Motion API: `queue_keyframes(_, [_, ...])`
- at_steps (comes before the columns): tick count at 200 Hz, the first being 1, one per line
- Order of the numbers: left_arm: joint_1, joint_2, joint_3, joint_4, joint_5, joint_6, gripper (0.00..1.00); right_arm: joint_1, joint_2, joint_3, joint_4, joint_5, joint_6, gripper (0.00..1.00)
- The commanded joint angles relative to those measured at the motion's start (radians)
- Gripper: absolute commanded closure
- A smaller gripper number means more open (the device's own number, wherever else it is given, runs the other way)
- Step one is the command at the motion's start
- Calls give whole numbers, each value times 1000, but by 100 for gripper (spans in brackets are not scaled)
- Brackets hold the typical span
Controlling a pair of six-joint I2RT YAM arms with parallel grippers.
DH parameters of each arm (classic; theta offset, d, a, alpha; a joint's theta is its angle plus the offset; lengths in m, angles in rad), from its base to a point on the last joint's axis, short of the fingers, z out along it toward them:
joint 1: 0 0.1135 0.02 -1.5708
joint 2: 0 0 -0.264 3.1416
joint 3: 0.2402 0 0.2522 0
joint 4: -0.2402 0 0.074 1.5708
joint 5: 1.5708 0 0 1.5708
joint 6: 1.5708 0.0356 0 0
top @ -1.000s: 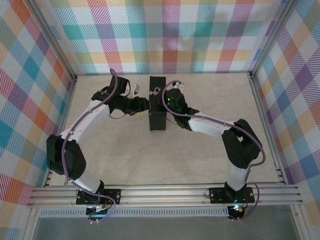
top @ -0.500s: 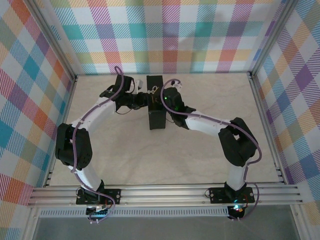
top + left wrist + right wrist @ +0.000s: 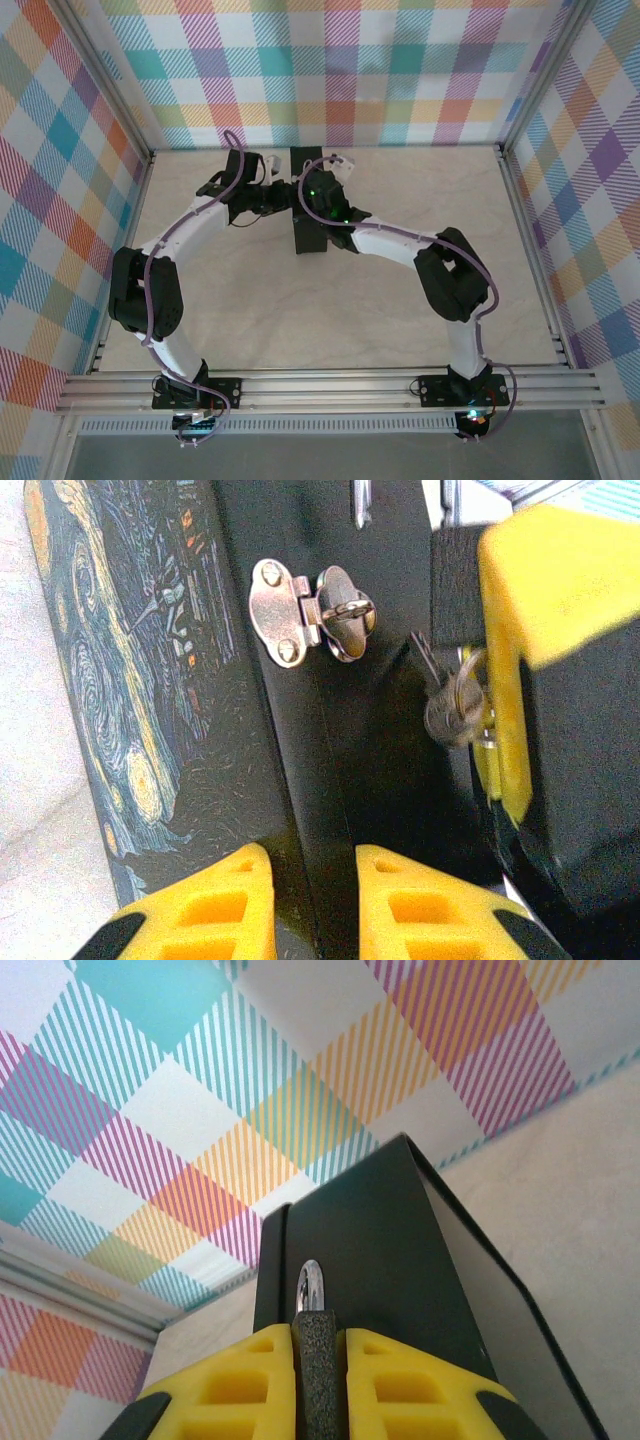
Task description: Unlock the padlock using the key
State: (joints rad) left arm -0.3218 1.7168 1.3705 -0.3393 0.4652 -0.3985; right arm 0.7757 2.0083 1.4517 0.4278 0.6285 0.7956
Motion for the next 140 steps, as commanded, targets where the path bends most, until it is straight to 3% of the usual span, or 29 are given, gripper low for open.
queue_keyframes(1, [-31,48,-44,-137,55,47,85,21,99,88,31,-75,-181,100])
queue_keyframes(13, [-30,45,-46,-147,45,54,84,19,107,138,-66,-112,-254,100])
queue_keyframes(48, [-22,26,-40,-163,48,53,78,-23,-20,-30,-5,-151,-316,100])
queue_keyframes(102, [-20,-5,59,-228,69,73,64,-235,-346,-407,3,-367,-266,100])
queue_keyframes(140, [-20,-12,112,-262,73,68,63,-352,-465,-638,-27,-472,-255,100])
